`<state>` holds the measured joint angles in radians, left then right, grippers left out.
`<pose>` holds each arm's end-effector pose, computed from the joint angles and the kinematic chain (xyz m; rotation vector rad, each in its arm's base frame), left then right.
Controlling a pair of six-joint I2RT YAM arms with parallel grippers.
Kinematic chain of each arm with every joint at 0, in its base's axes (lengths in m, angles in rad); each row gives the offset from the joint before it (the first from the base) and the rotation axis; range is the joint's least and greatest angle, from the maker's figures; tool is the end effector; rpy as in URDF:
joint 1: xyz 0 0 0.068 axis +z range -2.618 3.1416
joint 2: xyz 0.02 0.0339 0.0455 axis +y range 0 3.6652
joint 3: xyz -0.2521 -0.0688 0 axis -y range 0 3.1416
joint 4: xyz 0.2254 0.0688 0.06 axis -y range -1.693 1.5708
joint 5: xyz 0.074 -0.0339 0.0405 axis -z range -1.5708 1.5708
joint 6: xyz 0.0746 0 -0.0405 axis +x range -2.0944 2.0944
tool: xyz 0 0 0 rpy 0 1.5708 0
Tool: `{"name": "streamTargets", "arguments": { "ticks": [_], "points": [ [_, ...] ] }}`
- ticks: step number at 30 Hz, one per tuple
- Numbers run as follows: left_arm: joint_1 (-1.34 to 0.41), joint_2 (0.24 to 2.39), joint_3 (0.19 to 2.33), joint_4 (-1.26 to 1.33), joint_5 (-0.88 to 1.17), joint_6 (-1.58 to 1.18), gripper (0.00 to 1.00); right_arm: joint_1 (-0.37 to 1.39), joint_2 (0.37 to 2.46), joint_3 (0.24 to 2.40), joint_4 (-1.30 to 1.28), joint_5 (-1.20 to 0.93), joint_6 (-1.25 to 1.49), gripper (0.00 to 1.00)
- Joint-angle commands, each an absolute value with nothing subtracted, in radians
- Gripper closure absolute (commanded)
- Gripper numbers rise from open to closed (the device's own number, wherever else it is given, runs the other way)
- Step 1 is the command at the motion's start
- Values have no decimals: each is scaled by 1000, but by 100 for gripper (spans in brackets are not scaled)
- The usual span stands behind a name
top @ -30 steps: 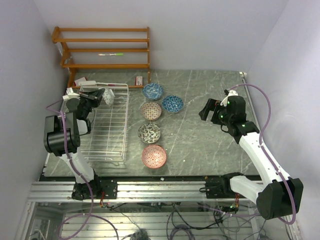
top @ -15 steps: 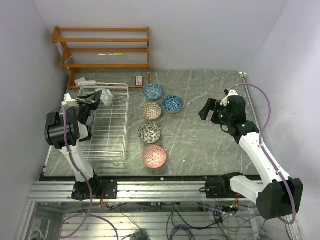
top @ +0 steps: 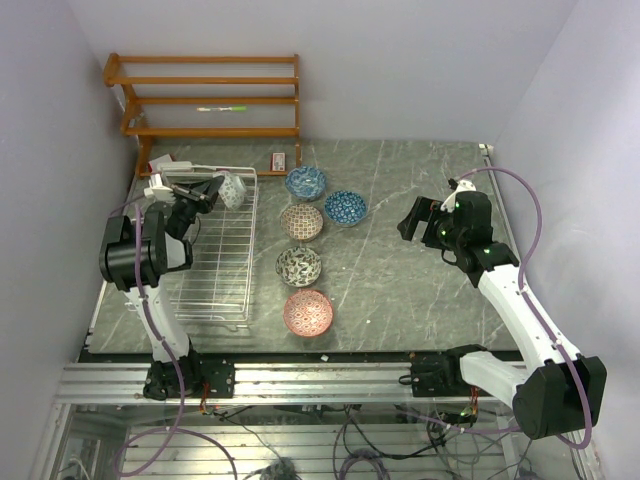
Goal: Load the bowls into the dish rack
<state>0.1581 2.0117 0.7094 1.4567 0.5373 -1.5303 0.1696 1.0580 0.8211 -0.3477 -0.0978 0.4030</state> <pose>0.3829 0.0224 0.1613 -0.8252 1.3982 -1.4726 0.2483 0.0499 0.2568 0.1972 2.1757 0.4339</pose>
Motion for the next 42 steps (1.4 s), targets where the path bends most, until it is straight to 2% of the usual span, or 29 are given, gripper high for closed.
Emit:
{"name": "streamTargets", "arguments": {
  "ticks": [1,6,10,12,15,23,27,29,36,42],
  "points": [
    [153,2100,711,1325,563,-1472,93,162,1045,818,-322,-95,392,0],
    [154,2128,732,1165,557,-1399,93,162,1046,816,-322,-101,392,0],
    [155,2126,751,1022,532,-1311,86,163,1046,816,-321,-100,392,0],
    [161,2129,750,1003,527,-1297,79,163,1047,818,-322,-101,392,0],
    [171,2129,744,990,526,-1290,76,163,1047,822,-321,-104,393,0],
    [187,2120,730,959,520,-1266,75,163,1046,824,-321,-108,393,0],
    [186,2114,730,930,517,-1245,70,162,1043,828,-324,-109,393,0],
    [188,2103,734,896,511,-1223,67,163,1042,830,-326,-110,393,0],
    [195,2055,751,748,470,-1127,67,163,1035,829,-326,-114,393,0],
    [197,2014,780,599,421,-1045,62,162,1031,827,-326,-114,393,0]
  ]
}}
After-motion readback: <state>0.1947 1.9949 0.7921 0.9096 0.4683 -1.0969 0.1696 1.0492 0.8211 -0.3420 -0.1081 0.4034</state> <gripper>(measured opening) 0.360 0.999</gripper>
